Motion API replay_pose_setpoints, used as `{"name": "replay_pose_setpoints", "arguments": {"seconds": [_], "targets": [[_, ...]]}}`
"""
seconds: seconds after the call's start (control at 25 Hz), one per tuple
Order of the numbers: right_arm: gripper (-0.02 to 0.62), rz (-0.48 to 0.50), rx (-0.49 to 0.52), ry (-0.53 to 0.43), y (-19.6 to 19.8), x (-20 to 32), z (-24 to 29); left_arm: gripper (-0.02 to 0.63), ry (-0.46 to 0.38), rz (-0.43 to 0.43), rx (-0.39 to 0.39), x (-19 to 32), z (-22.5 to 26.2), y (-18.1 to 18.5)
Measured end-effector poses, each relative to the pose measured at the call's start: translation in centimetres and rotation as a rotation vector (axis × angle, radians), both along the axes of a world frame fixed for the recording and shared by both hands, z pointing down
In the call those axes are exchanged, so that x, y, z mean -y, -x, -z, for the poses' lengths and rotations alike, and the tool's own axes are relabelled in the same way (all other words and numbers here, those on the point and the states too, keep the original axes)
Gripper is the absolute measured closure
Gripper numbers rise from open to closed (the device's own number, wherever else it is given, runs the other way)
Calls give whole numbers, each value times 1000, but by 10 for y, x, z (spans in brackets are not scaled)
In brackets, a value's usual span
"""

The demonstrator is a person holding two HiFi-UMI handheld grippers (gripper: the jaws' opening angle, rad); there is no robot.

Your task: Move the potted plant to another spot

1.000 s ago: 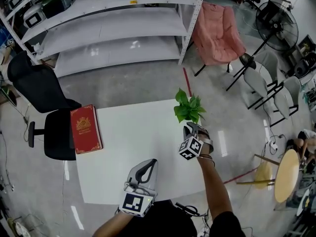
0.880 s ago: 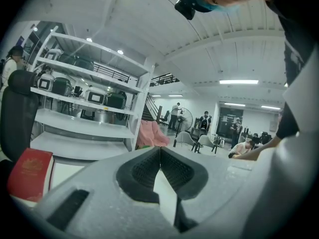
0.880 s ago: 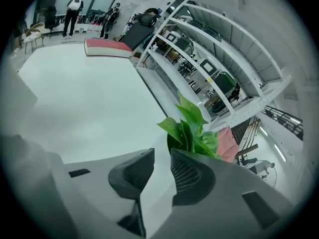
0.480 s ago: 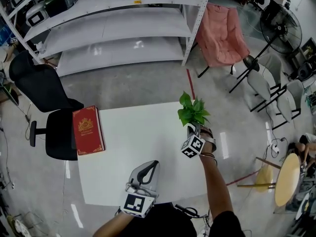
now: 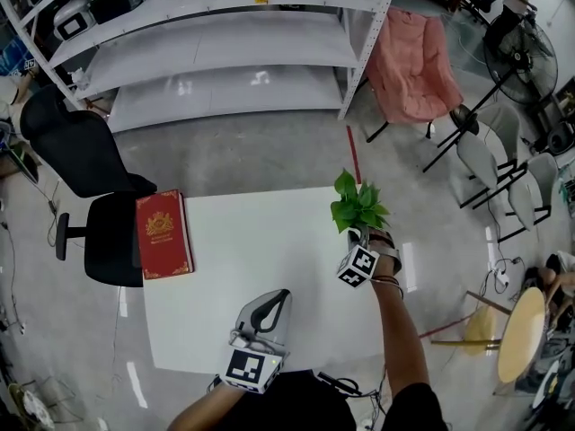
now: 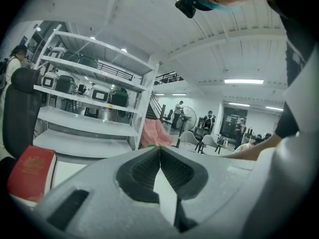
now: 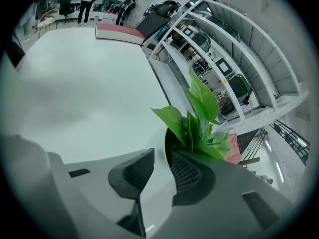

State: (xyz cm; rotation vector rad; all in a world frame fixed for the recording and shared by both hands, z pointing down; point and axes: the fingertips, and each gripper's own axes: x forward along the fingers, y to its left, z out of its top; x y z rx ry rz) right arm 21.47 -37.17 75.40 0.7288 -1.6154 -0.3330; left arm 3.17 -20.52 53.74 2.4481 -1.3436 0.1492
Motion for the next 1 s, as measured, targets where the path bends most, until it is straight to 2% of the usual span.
{"name": "replay_pose_setpoints", "arguments": {"seconds": [0.24, 1.0], "targets": [[528, 62, -60, 4, -3, 3, -4, 589, 6, 2, 4, -1, -3, 0], [535, 174, -108, 26, 10, -12, -4, 589, 7, 55, 13, -5, 1, 16]]}}
